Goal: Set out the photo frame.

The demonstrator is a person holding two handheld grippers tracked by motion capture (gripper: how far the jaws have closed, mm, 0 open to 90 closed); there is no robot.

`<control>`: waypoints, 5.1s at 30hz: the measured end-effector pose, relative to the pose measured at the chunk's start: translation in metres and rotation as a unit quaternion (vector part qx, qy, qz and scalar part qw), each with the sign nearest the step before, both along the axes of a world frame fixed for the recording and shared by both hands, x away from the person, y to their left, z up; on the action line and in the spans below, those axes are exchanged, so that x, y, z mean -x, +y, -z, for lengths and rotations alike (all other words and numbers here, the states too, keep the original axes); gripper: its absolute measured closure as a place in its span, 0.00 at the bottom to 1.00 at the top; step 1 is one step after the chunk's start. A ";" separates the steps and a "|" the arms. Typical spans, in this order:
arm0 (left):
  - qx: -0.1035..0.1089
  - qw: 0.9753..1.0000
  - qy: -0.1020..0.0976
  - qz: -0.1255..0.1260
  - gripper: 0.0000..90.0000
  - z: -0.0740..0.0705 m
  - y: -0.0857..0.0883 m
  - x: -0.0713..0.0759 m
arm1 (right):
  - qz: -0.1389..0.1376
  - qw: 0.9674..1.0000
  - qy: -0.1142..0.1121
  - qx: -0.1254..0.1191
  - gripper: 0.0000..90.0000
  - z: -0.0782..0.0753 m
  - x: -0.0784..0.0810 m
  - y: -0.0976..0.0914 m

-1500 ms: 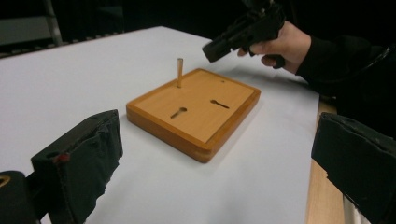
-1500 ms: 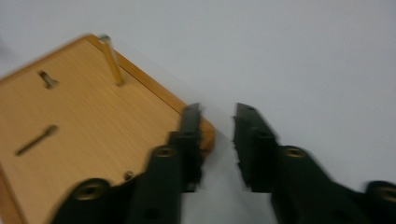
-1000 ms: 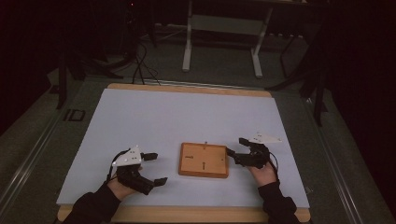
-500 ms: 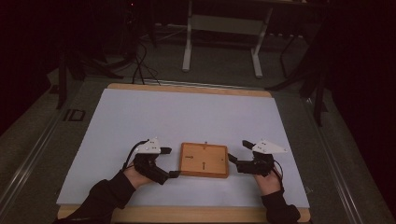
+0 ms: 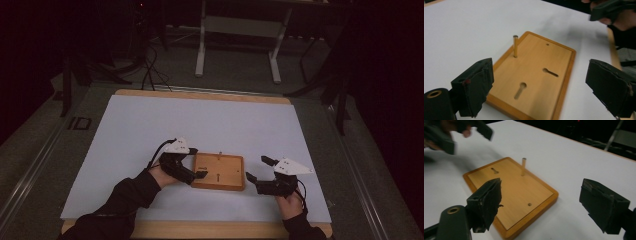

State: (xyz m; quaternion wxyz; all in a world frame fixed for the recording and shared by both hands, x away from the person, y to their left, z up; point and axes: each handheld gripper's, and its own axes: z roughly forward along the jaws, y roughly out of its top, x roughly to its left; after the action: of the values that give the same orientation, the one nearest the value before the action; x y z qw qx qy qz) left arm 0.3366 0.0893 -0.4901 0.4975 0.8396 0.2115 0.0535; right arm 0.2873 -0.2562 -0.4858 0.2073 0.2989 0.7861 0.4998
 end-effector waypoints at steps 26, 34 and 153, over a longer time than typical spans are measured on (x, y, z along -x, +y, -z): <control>-0.042 0.999 0.008 -0.013 0.57 0.013 -0.051 -0.051 | -0.012 0.999 0.026 -0.022 0.15 -0.001 0.007 -0.002; -0.053 0.998 0.013 -0.009 0.68 0.019 -0.057 -0.058 | -0.017 0.999 0.024 -0.014 0.15 0.000 0.009 -0.001; -0.068 0.983 0.162 0.050 0.93 0.018 -0.062 -0.102 | -0.094 0.763 -0.359 0.530 0.75 0.074 0.050 0.071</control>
State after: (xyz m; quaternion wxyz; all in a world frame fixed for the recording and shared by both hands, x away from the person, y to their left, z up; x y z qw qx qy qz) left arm 0.4391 0.0269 -0.5078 0.4006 0.8785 0.2427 -0.0942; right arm 0.2370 -0.1853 -0.5599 0.5519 -0.1349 0.8179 0.0914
